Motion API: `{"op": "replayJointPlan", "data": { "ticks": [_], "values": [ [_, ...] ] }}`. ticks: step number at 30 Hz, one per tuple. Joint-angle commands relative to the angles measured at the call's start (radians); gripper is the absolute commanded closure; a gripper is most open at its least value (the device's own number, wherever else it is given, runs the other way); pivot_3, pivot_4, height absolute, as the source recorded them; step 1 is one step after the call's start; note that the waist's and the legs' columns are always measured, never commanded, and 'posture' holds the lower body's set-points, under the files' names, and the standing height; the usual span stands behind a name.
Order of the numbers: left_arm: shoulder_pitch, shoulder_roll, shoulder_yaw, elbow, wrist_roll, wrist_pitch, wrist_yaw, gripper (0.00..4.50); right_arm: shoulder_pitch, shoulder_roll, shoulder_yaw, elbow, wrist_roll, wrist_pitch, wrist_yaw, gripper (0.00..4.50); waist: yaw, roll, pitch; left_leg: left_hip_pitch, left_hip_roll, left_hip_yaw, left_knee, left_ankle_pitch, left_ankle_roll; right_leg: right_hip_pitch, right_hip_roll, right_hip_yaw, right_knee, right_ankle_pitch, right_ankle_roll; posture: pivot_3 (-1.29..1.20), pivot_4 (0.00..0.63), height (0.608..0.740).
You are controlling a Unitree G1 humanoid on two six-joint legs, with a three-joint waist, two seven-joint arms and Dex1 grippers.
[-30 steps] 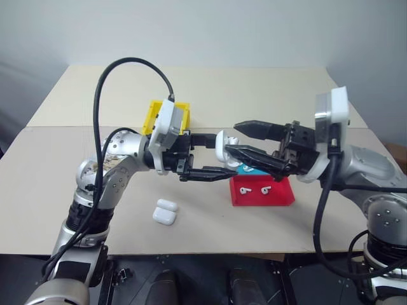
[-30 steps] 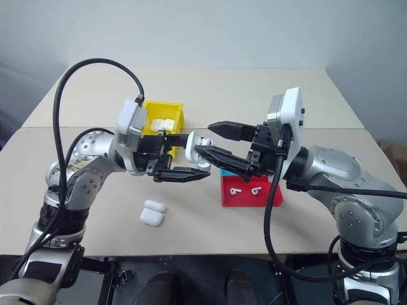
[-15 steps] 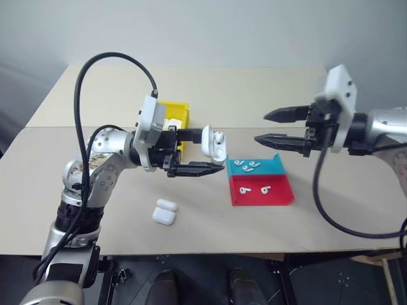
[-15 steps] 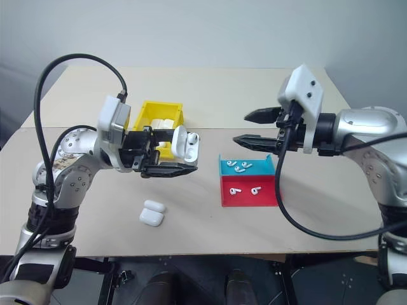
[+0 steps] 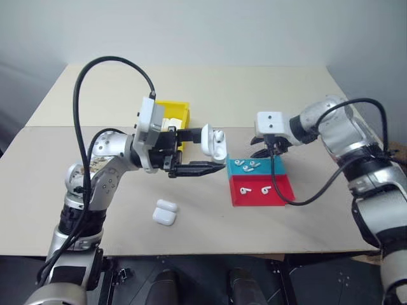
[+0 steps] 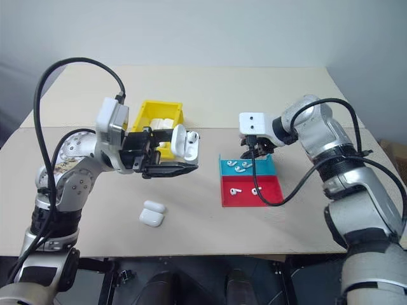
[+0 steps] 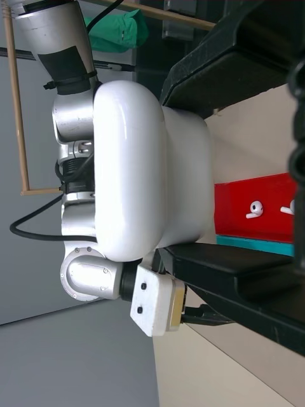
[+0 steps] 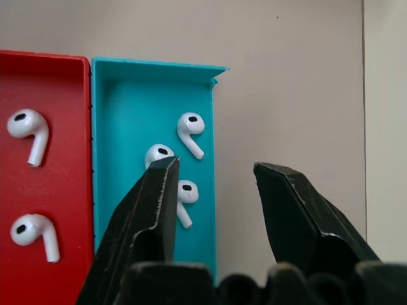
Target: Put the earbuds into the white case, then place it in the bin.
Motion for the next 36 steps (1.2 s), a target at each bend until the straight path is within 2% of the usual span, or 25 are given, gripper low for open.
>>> {"op": "replayJointPlan", "data": {
  "ticks": [1, 11, 33, 36],
  "values": [
    [-0.002, 0.009, 0.021, -0.041, -0.005, -0.02, 0.005, 1.72, -0.047, 0.031, -0.017, 0.066, -0.033, -0.086, 0.073, 2.12, 0.0, 0.0, 0.0, 0.0, 0.0, 0.0, 0.0, 0.0, 0.0, 0.0, 0.0, 0.0, 0.0, 0.0, 0.0, 0.0, 0.15, 0.74],
    [-0.008, 0.014, 0.015, -0.053, -0.003, -0.019, 0.019, 1.72, -0.071, 0.126, -0.019, 0.214, -0.148, -0.168, 0.081, 2.12, -0.001, 0.0, 0.0, 0.0, 0.0, 0.0, 0.0, 0.0, -0.001, 0.0, 0.0, 0.0, 0.002, 0.0, 0.0, 0.0, 0.15, 0.74],
    [0.005, 0.044, 0.021, -0.093, -0.023, 0.003, 0.054, 1.72, -0.047, 0.193, -0.021, 0.325, -0.265, -0.243, 0.018, 2.12, -0.011, 0.001, 0.001, 0.001, 0.0, 0.0, 0.0, 0.001, -0.001, 0.001, 0.0, 0.0, 0.005, 0.0, 0.0, 0.0, 0.15, 0.74],
    [0.005, 0.049, 0.025, -0.092, -0.024, 0.005, 0.053, 1.72, -0.046, 0.2, -0.024, 0.328, -0.266, -0.239, 0.02, 2.74, -0.015, 0.001, 0.001, 0.001, 0.0, 0.0, 0.0, 0.001, -0.001, 0.001, 0.0, 0.0, 0.005, 0.0, 0.0, 0.0, 0.15, 0.74]
  ]
}}
